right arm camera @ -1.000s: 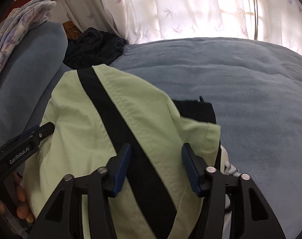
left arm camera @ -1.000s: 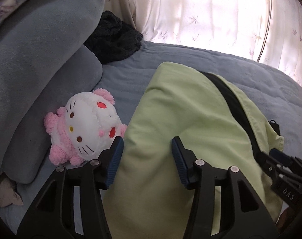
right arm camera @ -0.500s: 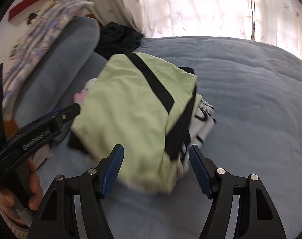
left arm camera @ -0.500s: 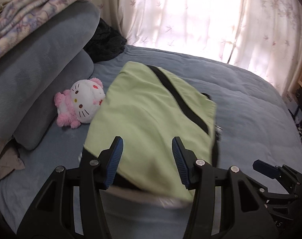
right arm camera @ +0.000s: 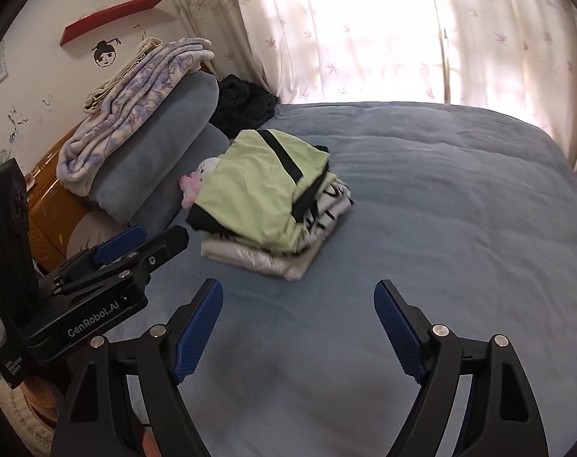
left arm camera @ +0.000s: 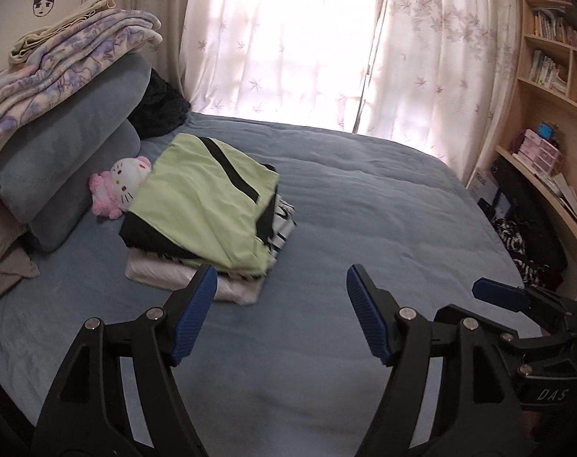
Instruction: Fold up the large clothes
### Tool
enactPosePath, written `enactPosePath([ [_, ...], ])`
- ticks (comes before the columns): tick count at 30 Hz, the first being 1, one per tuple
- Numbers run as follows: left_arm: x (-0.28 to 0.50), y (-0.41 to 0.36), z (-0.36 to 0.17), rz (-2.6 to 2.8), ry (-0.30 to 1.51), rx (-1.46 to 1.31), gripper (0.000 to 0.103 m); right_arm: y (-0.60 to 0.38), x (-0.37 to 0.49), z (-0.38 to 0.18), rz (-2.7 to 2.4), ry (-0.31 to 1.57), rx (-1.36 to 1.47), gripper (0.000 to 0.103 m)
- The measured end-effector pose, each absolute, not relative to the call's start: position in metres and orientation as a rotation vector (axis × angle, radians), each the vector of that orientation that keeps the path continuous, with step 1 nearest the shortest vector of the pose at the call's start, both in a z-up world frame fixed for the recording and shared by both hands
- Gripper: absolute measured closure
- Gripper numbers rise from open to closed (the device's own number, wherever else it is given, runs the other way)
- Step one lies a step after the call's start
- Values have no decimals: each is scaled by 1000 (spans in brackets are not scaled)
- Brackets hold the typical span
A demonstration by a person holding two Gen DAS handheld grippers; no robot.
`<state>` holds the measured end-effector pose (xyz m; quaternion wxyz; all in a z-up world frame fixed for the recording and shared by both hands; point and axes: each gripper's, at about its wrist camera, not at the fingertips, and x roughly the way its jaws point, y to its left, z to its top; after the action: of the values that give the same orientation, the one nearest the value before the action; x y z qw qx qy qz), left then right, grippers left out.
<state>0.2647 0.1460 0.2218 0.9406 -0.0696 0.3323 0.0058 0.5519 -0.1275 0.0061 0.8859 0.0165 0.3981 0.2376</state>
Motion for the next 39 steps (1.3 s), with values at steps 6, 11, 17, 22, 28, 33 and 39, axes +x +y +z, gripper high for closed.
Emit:
enactPosePath([
  [6,191,100,207,3,668,-115,30,-178,453,-3,450,826,20,16],
  [11,131,73,181,-8,675,-100,24,-213,389,-47,375,819,60,14],
  [17,77,61,138,2,719,-127,23,-239,333,-100,301,827,112,10],
  [22,50,47,110,8,769,-114,23,-259,292,-132,264,837,157,10],
  [28,30,30,96,9,773,-57,23,-275,259,-152,248,834,162,10],
  [33,33,33,96,-10,813,-72,23,-281,247,-151,241,824,155,10],
  [39,34,37,102,3,802,-62,23,-285,235,-147,236,816,143,10],
])
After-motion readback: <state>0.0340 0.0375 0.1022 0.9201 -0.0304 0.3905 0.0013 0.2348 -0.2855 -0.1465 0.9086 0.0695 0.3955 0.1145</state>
